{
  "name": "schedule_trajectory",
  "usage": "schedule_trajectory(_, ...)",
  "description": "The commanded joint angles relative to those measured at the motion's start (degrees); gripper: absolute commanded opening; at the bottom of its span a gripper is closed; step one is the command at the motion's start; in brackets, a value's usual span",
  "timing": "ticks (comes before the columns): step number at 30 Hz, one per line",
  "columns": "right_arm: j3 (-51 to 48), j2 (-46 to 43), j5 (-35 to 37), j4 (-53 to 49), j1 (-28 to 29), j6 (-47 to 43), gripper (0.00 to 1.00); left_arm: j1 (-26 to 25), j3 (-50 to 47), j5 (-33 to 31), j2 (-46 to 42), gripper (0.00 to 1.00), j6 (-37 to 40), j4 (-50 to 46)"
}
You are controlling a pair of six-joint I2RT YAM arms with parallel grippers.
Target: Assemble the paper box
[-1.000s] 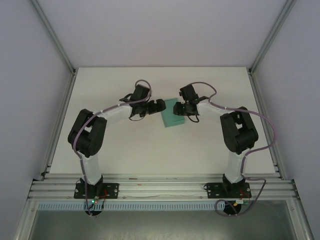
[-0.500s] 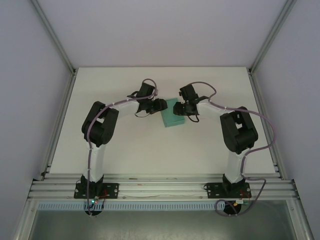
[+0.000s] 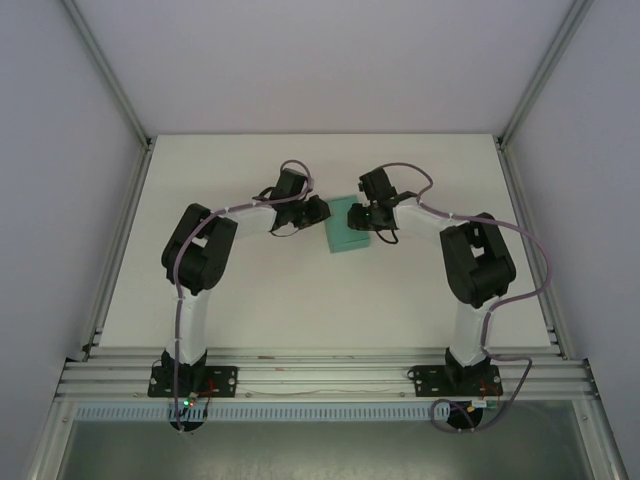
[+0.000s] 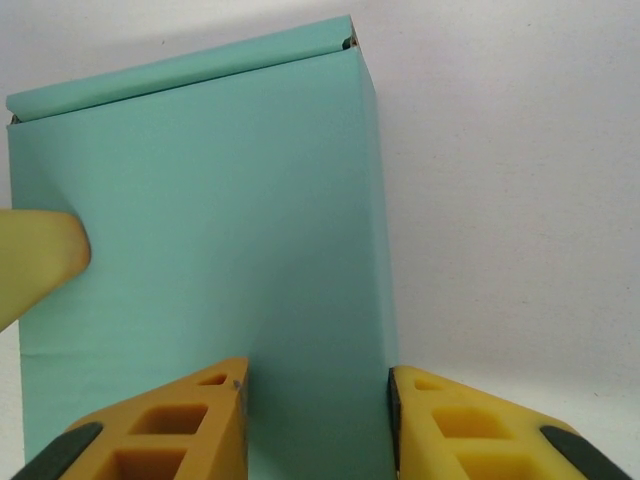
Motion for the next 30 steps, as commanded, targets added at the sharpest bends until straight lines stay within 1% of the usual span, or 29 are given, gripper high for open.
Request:
schedule_trajectory(1, -1.84, 4.52, 3.06, -10.09, 0.04, -2.55, 0.34, -1.21, -1.79, -1.69, 0.93, 0.00, 0.42, -4.41)
schedule_trajectory(2, -1.46, 4.25, 3.15, -10.27, 0.06, -2.47, 0.34, -1.26, -1.35, -2.06, 0.42, 0.00, 0.88, -5.37)
schedule_trajectory(3, -0.94, 3.88, 3.23, -10.53, -0.09, -2.47, 0.36, -1.26, -0.79, -2.61, -0.23, 0.10, 1.49, -6.22)
schedule_trajectory(4, -0.67, 3.50, 3.54, -10.57, -0.14, -2.36, 0.40, -1.26, -0.41, -3.39, -0.93, 0.15, 1.95, -7.07)
schedule_trajectory(5, -0.24, 3.06, 3.71, -10.65, -0.31, -2.29, 0.41, -1.26, -0.05, -4.05, -1.64, 0.18, 2.39, -7.71)
schedule_trajectory(6, 0.26, 2.49, 3.82, -10.82, -0.42, -2.28, 0.42, -1.17, 0.45, -4.73, -2.49, 0.30, 2.91, -8.33)
schedule_trajectory(7, 0.87, 1.95, 3.98, -10.91, -0.68, -2.05, 0.43, -1.17, 0.92, -5.51, -3.22, 0.34, 3.35, -9.11)
schedule_trajectory(8, 1.45, 1.40, 3.77, -10.83, -0.86, -1.90, 0.43, -1.16, 1.50, -5.97, -3.89, 0.35, 4.02, -9.91)
schedule_trajectory(9, 2.12, 0.87, 3.08, -10.74, -1.04, -2.09, 0.44, -1.15, 2.29, -6.51, -4.52, 0.43, 4.69, -11.04)
schedule_trajectory(10, 3.09, 0.51, 2.88, -11.19, -1.33, -2.18, 0.48, -1.08, 2.87, -7.09, -5.16, 0.47, 5.10, -11.86)
schedule_trajectory(11, 4.25, 0.25, 3.10, -11.98, -1.39, -2.15, 0.50, -1.09, 3.18, -7.28, -5.85, 0.49, 5.54, -12.14)
schedule_trajectory(13, 6.13, -0.59, 3.90, -12.74, -1.50, -2.45, 0.60, -1.14, 3.80, -7.60, -7.17, 0.54, 6.18, -12.89)
schedule_trajectory(14, 6.83, -1.04, 3.72, -12.92, -1.58, -2.62, 0.61, -1.09, 3.87, -7.64, -7.84, 0.58, 6.50, -13.19)
schedule_trajectory(15, 7.40, -1.57, 3.32, -13.02, -1.52, -2.72, 0.62, -1.08, 3.96, -7.85, -8.58, 0.65, 6.74, -13.57)
schedule_trajectory(16, 7.86, -2.07, 2.67, -13.04, -1.51, -2.89, 0.65, -1.08, 3.95, -7.75, -9.28, 0.66, 7.08, -13.62)
schedule_trajectory(18, 8.44, -3.38, 2.18, -13.22, -1.57, -3.24, 0.69, -1.08, 3.48, -7.88, -10.75, 0.78, 7.95, -13.78)
schedule_trajectory(19, 8.33, -4.29, 2.19, -13.06, -1.59, -3.33, 0.71, -1.05, 3.02, -8.18, -12.59, 0.80, 8.40, -13.69)
schedule_trajectory(20, 8.16, -5.31, 2.65, -12.91, -1.63, -3.37, 0.75, -0.99, 2.50, -8.78, -14.07, 0.86, 8.73, -13.86)
schedule_trajectory(21, 7.51, -6.73, 3.29, -12.23, -1.71, -3.41, 0.80, -0.95, 1.88, -9.80, -15.93, 0.99, 10.05, -14.24)
schedule_trajectory(22, 6.71, -8.26, 3.58, -11.62, -1.92, -3.63, 0.85, -0.77, 1.39, -10.80, -17.73, 1.00, 10.94, -14.76)
schedule_trajectory(23, 5.59, -10.13, 4.14, -10.81, -2.19, -3.45, 1.00, -0.58, 0.75, -12.33, -19.80, 1.00, 11.83, -15.38)
schedule_trajectory(25, 2.45, -14.59, 5.64, -8.83, -3.11, -3.21, 1.00, 0.18, -1.59, -17.39, -25.18, 1.00, 13.94, -16.61)
schedule_trajectory(27, -2.25, -20.26, 8.02, -6.18, -4.26, -2.95, 1.00, 1.48, -5.37, -24.03, -31.49, 1.00, 15.65, -16.76)
schedule_trajectory(30, -11.09, -29.52, 12.40, -1.84, -6.25, -3.25, 1.00, 5.41, -13.92, -32.79, -41.12, 1.00, 17.49, -14.10)
